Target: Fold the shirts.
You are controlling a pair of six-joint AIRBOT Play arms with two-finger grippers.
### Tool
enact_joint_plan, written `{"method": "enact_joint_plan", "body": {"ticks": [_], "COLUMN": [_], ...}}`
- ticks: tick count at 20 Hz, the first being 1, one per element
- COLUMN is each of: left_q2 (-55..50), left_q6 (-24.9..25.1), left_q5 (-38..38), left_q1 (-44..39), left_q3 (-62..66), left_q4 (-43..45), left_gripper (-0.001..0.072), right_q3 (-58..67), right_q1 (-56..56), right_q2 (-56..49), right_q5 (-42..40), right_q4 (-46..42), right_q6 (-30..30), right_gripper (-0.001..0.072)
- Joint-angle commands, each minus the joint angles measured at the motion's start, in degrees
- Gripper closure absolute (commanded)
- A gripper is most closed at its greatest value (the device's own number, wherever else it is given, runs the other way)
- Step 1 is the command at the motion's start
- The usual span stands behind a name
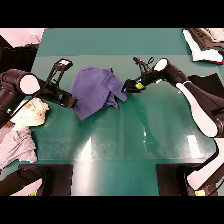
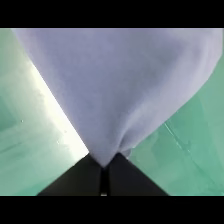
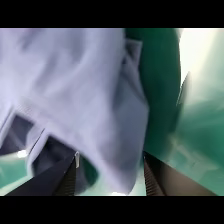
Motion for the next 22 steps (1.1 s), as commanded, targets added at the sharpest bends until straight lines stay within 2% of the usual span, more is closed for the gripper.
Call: {"method": "enact_joint_plan", "body": {"ticks": [1, 2, 3, 4, 5, 8, 11, 17, 22], "left_q2": [0.13, 0.13, 0.13, 0.13, 0.15, 1.77, 4.87, 7.87, 7.89], "left_q6": [-1.79, -2.45, -2.49, -2.51, -2.67, -4.81, -5.20, -3.69, -3.67], "left_q5": [-0.11, 0.17, 0.35, 0.42, 0.59, 0.39, -1.07, -3.89, -8.46], "left_q1": [0.04, 0.04, 0.04, 0.04, 0.04, 0.33, 3.52, 5.77, 5.77], "left_q3": [0.11, 0.11, 0.11, 0.11, 0.11, 2.93, 13.53, 38.21, 55.54], "left_q4": [-0.79, -0.83, -0.83, -0.81, -0.79, 6.08, 11.19, 9.53, 6.88], "left_gripper": [0.0684, 0.0684, 0.0684, 0.0684, 0.0684, 0.0684, 0.0685, 0.0684, 0.0684], "right_q3": [0.00, 0.00, 0.00, 0.02, 0.02, 0.02, 0.20, 15.30, 27.34], "right_q1": [0.09, 0.11, 0.28, 0.44, 0.66, -1.03, -6.84, -16.81, -22.01], "right_q2": [-1.77, -1.77, -1.77, -1.75, -1.46, 3.37, 14.45, 32.17, 43.93], "right_q5": [-2.91, -3.34, -3.74, -3.56, -2.75, -1.05, -1.05, 3.58, 2.73], "right_q4": [0.57, 0.57, 0.55, 0.59, 0.44, -1.90, -4.37, -4.39, -4.57], "right_q6": [-0.15, -0.15, -0.42, -1.90, -2.78, -3.52, -3.50, -3.50, -3.50], "right_gripper": [0.0235, 0.0248, 0.0323, 0.0534, 0.0694, 0.0695, 0.0695, 0.0696, 0.0696]}}
